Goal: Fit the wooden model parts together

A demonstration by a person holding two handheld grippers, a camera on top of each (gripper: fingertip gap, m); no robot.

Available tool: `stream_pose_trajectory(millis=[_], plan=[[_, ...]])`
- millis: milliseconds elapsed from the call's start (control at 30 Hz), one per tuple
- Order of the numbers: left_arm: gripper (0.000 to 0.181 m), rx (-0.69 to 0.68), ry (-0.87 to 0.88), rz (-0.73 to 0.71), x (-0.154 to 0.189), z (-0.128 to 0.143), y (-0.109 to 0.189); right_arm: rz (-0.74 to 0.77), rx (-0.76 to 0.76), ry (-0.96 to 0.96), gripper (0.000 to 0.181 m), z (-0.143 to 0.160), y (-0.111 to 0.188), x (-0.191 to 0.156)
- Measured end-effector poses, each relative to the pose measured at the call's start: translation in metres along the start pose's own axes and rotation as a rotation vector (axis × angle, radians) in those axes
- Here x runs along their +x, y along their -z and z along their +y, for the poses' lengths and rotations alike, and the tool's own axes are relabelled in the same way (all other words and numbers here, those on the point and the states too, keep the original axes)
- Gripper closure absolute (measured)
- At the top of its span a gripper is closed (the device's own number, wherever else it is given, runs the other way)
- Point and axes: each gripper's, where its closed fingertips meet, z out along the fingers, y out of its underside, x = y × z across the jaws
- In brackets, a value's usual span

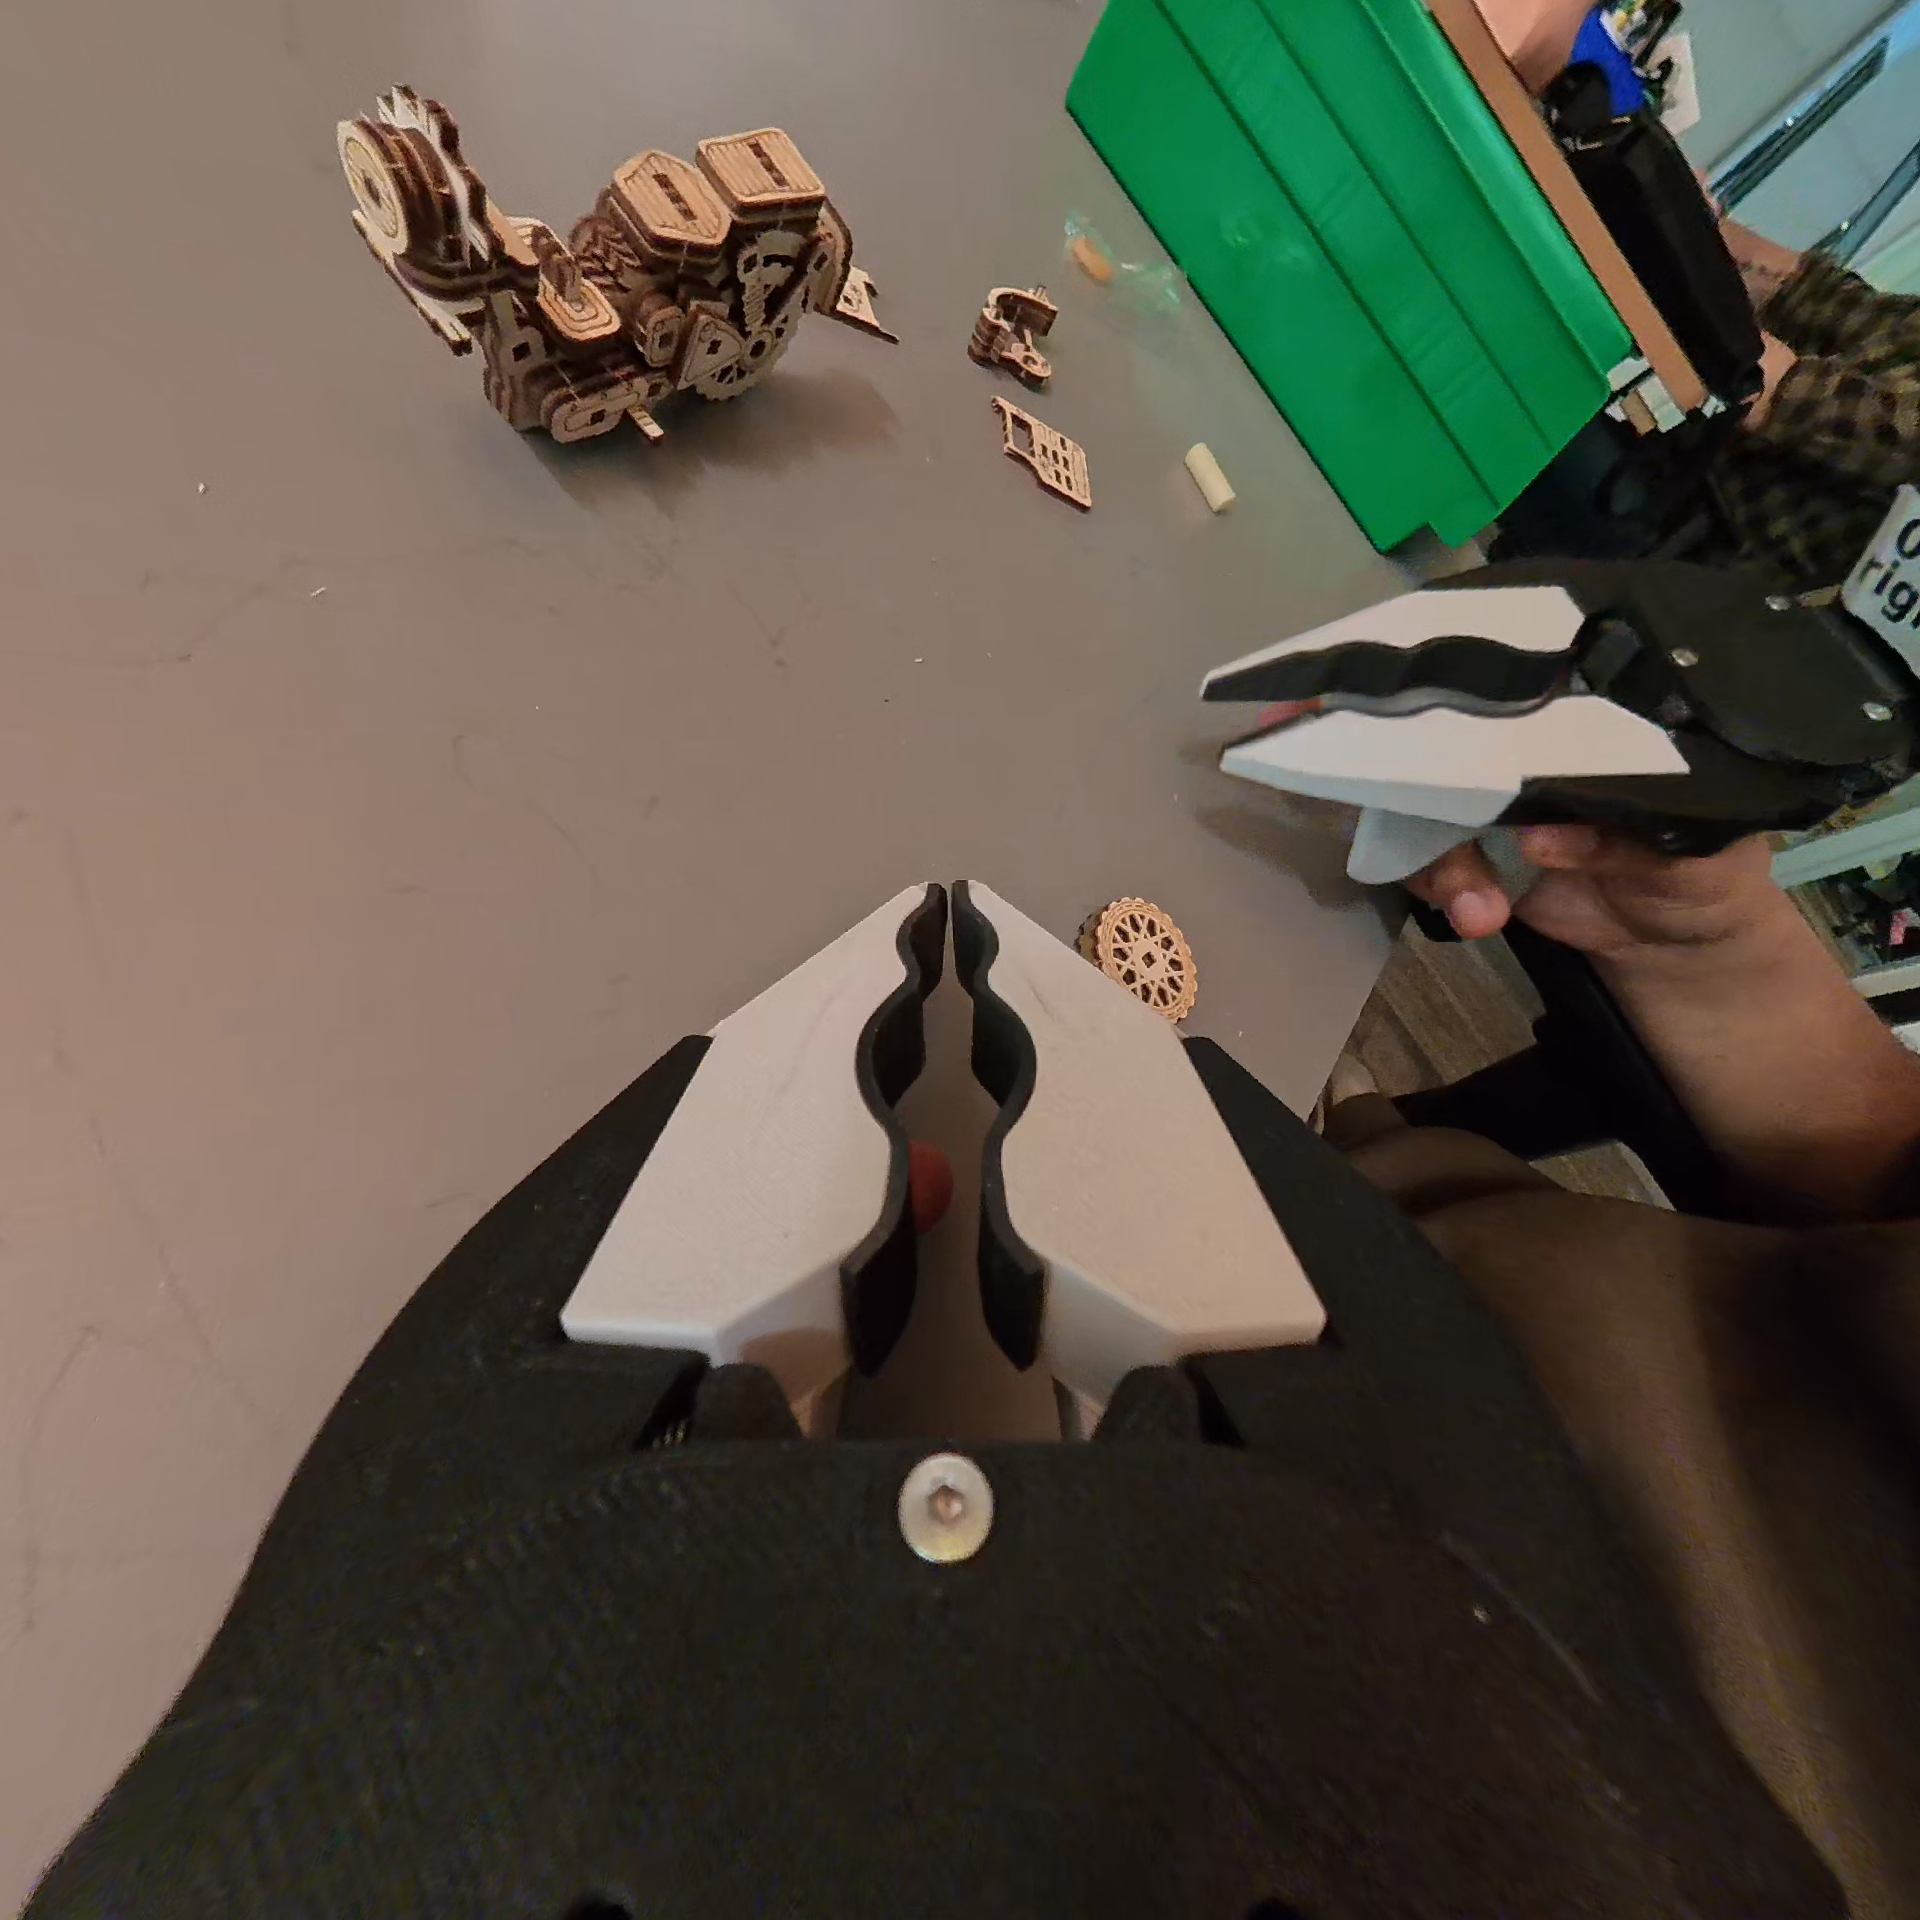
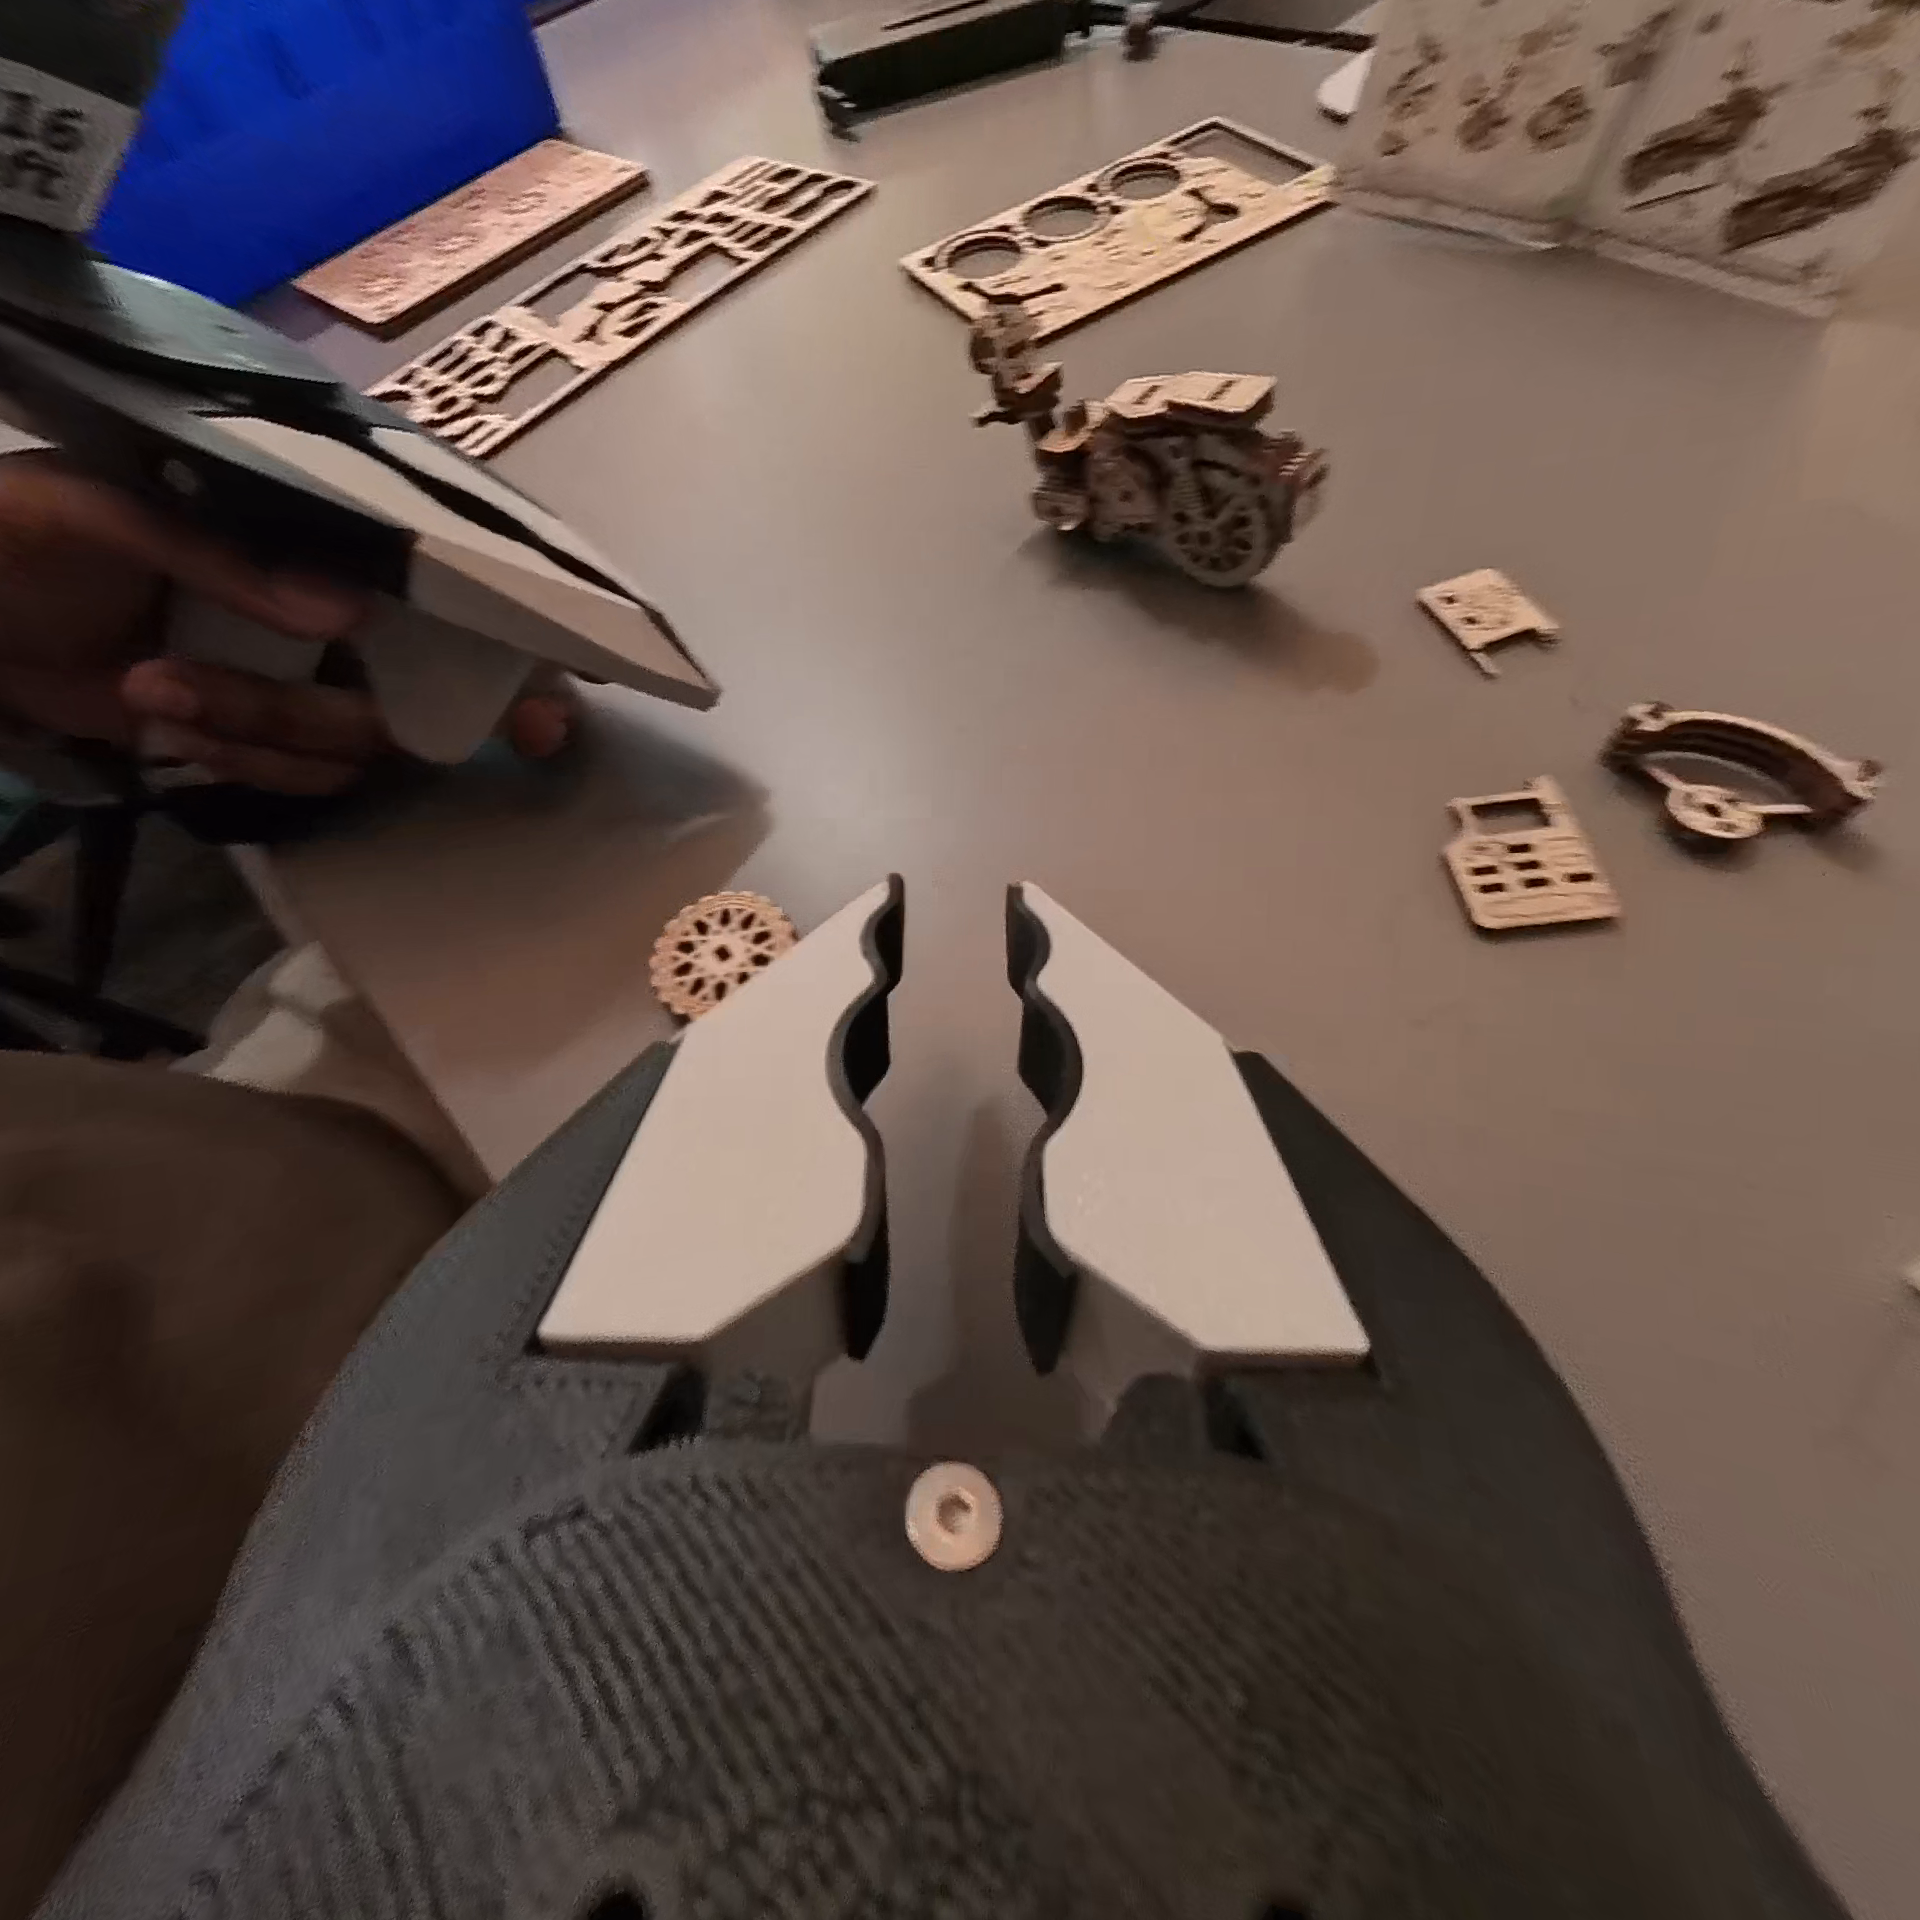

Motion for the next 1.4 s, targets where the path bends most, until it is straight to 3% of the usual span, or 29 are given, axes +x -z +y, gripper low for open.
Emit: stream_pose_trajectory(millis=[200,367,833,1400], plan=[[0.181,-0.003,0.006,0.009,0.0,0.0,0.0,-0.265,0.004,0.06,0.137,0.002,0.002,-0.049],[0.181,-0.005,0.019,0.023,0.001,0.0,0.0,-0.26,-0.049,0.171,0.124,0.013,-0.002,-0.061],[0.181,-0.012,0.045,0.057,0.002,0.001,-0.001,-0.239,-0.138,0.082,0.122,0.024,-0.009,-0.049],[0.181,-0.014,0.045,0.06,0.002,0.001,-0.001,-0.223,-0.127,0.079,0.123,0.022,-0.009,-0.047]])
